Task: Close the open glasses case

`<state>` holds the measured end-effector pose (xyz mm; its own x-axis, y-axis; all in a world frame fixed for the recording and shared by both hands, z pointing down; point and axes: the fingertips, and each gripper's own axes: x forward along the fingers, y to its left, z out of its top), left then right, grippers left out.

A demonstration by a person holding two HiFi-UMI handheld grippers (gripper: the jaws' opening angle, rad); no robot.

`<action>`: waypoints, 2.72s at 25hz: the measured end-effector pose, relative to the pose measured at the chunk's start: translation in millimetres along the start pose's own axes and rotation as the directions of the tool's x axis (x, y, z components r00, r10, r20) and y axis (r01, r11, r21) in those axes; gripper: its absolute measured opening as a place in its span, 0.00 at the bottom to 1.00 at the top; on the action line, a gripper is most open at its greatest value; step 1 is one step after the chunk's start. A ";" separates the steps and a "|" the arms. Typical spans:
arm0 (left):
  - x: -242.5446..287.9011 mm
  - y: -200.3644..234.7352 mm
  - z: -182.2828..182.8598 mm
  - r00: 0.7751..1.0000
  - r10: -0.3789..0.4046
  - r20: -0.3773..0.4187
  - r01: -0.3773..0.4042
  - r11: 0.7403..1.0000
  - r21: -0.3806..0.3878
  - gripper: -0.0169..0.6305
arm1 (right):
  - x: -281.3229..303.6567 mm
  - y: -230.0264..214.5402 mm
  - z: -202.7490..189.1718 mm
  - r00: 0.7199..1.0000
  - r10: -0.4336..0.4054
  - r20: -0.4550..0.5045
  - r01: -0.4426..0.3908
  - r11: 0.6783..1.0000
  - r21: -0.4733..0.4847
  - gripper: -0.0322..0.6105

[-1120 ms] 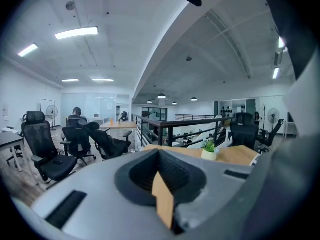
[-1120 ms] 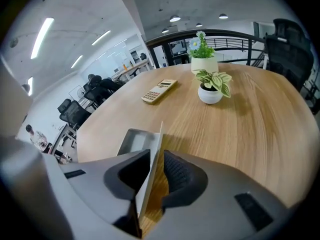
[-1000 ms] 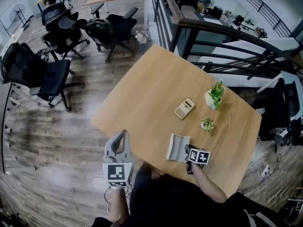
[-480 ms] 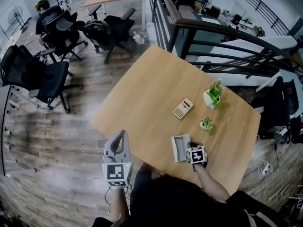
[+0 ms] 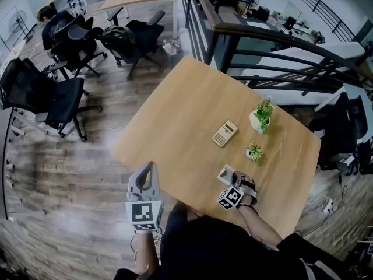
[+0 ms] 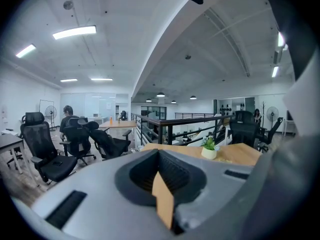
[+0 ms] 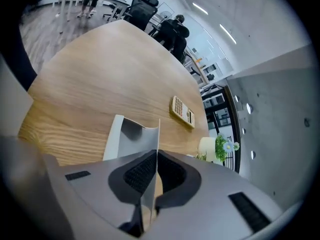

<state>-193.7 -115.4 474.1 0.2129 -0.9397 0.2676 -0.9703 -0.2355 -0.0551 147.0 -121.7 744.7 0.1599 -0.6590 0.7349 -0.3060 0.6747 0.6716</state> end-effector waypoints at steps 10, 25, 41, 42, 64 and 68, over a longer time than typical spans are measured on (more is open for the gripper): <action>4.9 -8.8 -3.7 1.000 -0.017 -0.024 0.017 1.000 0.006 0.02 | -15.6 32.5 5.5 0.997 0.060 0.044 -0.060 0.998 -0.014 0.14; 8.2 -16.5 3.2 0.999 -0.050 -0.007 0.050 0.998 0.027 0.02 | -9.7 51.9 3.5 0.794 0.564 0.225 -0.593 0.642 0.486 0.07; 25.6 -41.8 7.1 0.994 -0.110 -0.011 0.111 0.993 0.044 0.02 | -2.9 59.6 12.0 0.883 0.469 -0.021 -0.450 0.860 0.241 0.07; 26.9 -45.5 9.4 0.993 -0.121 -0.009 0.121 0.991 0.051 0.02 | -3.5 58.7 11.3 0.872 0.489 0.003 -0.469 0.835 0.289 0.07; 71.7 -149.5 63.3 0.918 -0.389 0.080 0.378 0.918 0.118 0.02 | -202.1 -165.0 -41.3 0.668 -0.339 0.663 -0.474 0.494 0.729 0.07; 67.9 -158.4 80.4 0.894 -0.427 0.133 0.423 0.904 0.060 0.02 | -254.6 -198.9 -65.1 0.567 -0.533 0.628 -0.420 0.469 0.777 0.07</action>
<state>-16.3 -161.8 423.6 0.6199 -0.7731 0.1346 -0.7806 -0.6250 0.0051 228.3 -66.4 430.1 -0.3358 -0.9419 -0.0002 -0.9398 0.3350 -0.0668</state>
